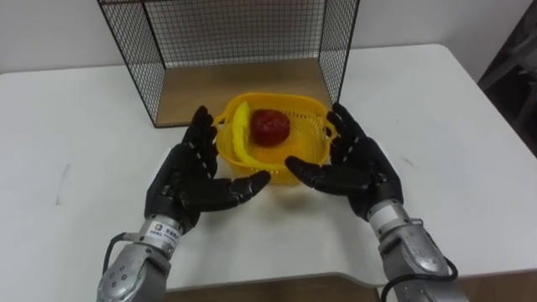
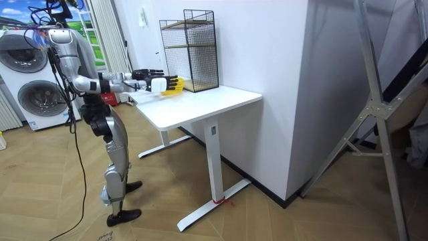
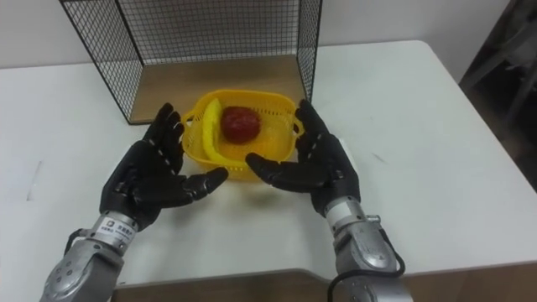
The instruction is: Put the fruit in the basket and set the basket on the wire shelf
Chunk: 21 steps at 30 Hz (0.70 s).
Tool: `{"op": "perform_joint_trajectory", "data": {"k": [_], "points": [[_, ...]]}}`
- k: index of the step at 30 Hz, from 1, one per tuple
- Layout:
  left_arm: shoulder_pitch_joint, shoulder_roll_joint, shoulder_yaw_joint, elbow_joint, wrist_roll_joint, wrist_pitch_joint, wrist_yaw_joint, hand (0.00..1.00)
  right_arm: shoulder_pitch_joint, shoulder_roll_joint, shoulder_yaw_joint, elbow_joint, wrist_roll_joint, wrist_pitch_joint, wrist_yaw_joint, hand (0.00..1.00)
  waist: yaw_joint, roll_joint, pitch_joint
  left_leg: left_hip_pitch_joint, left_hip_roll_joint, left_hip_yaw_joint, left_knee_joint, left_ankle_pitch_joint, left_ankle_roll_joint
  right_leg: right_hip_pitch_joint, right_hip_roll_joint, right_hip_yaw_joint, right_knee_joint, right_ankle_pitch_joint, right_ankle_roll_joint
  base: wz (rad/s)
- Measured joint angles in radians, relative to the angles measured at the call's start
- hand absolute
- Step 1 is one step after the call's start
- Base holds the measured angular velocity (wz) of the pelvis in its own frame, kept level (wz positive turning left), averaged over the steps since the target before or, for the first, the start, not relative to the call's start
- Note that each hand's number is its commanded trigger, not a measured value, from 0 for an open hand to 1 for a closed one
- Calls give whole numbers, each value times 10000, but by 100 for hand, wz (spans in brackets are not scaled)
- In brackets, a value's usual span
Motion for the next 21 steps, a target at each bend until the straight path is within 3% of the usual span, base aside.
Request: {"op": "perform_joint_trajectory", "data": {"k": [11, 21], "points": [[-58, -154, -31, -23, 1, -19, 0, 0, -108, 168, 31, 288, -49, -104, -5, 0, -13, -203, -62, -47, -2, -4, 42, 0, -1, -8, 1, -19, -5, 0, 0, 0], [-154, -243, -72, -23, -4, -19, 8, 0, -118, 273, 28, 291, 87, -65, -7, 0, -9, -175, -75, -3, 2, -18, 62, 1, -1, 7, 6, -37, 0, 0, 0, 0]]}}
